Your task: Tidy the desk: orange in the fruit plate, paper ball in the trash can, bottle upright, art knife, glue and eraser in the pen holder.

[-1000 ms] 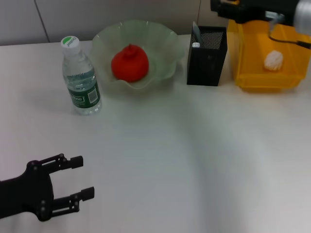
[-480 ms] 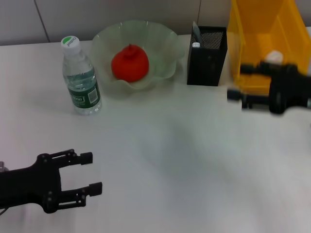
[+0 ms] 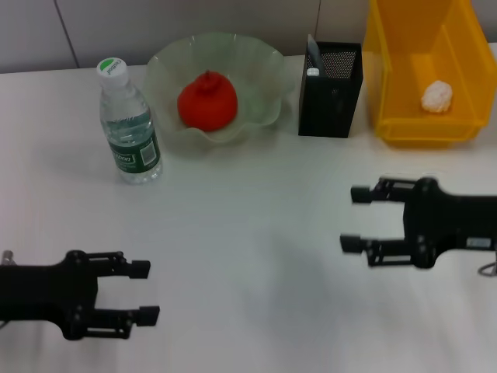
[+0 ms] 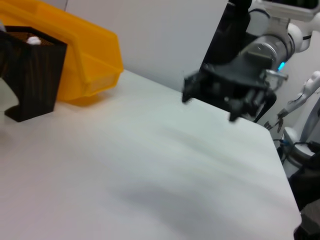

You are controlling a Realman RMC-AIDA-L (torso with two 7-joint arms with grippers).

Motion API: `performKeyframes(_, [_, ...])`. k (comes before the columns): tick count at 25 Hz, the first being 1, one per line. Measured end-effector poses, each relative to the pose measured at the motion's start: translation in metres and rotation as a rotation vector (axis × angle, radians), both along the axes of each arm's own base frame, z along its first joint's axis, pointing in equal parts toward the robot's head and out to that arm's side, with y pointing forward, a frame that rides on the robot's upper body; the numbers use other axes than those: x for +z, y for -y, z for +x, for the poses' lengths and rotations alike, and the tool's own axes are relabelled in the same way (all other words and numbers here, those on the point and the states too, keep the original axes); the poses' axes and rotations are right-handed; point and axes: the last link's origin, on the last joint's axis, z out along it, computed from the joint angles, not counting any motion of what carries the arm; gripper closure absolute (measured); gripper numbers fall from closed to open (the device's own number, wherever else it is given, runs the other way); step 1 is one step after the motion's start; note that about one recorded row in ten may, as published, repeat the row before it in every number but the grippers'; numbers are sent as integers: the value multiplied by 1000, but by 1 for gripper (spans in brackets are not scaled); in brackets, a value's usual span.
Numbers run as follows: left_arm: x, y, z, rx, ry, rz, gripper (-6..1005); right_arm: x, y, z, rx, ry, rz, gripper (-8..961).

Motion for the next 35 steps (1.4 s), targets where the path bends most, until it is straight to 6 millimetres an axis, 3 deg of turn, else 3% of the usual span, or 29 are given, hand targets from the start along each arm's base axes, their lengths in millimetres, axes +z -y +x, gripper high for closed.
performKeyframes(18, [16, -12, 1, 17, -56, 5, 243, -4, 1, 8, -14, 48, -8, 187])
performKeyframes(35, [14, -15, 4, 24, -60, 11, 243, -9, 3, 12, -24, 53, -25, 187])
